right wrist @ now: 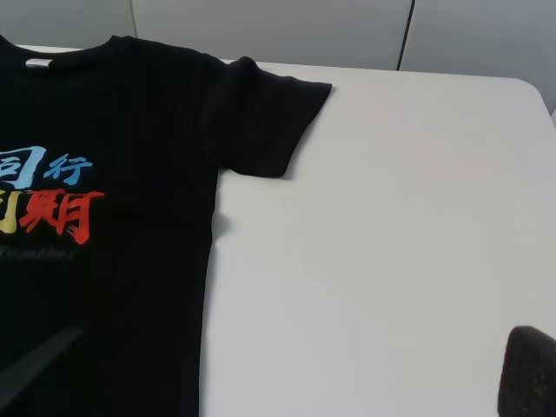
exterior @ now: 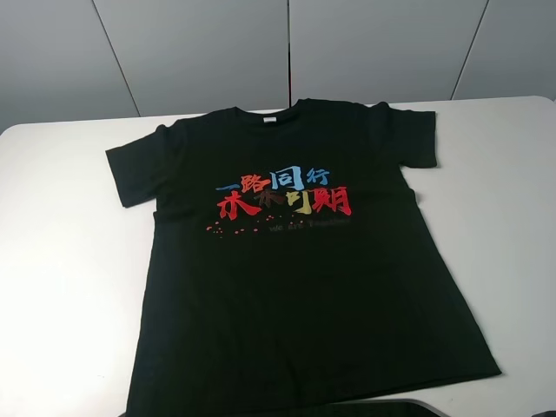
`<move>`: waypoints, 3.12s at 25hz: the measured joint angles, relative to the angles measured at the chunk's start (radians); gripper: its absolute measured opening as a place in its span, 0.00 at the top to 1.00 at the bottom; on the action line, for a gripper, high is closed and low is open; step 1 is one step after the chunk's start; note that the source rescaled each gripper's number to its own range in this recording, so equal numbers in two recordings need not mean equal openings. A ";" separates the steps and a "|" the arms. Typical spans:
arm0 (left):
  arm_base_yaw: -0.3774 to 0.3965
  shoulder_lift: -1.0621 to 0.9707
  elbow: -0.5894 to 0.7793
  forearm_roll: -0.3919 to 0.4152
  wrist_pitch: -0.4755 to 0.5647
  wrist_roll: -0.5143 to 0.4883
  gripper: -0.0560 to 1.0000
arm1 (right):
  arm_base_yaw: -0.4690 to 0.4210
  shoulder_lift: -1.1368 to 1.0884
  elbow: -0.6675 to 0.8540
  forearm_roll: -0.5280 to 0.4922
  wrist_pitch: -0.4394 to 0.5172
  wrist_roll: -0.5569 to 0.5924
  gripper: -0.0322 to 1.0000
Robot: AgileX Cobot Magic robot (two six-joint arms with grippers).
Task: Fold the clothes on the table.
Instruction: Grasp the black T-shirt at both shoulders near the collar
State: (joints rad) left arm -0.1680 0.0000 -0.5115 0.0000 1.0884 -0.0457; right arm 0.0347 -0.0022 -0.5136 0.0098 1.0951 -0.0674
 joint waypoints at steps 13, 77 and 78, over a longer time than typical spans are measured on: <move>0.000 0.000 0.000 0.000 0.000 0.000 0.02 | 0.000 0.000 0.000 -0.016 0.000 -0.004 0.00; -0.435 1.849 -0.692 0.069 -0.290 0.784 0.02 | 0.291 2.104 -0.941 -0.036 0.056 -1.000 0.02; -0.438 1.861 -0.692 0.073 -0.294 0.781 0.02 | 0.303 2.119 -0.941 -0.054 0.054 -1.000 0.06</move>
State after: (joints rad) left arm -0.6058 1.8614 -1.2039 0.0735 0.7939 0.7356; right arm 0.3382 2.1164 -1.4544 -0.0440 1.1495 -1.0671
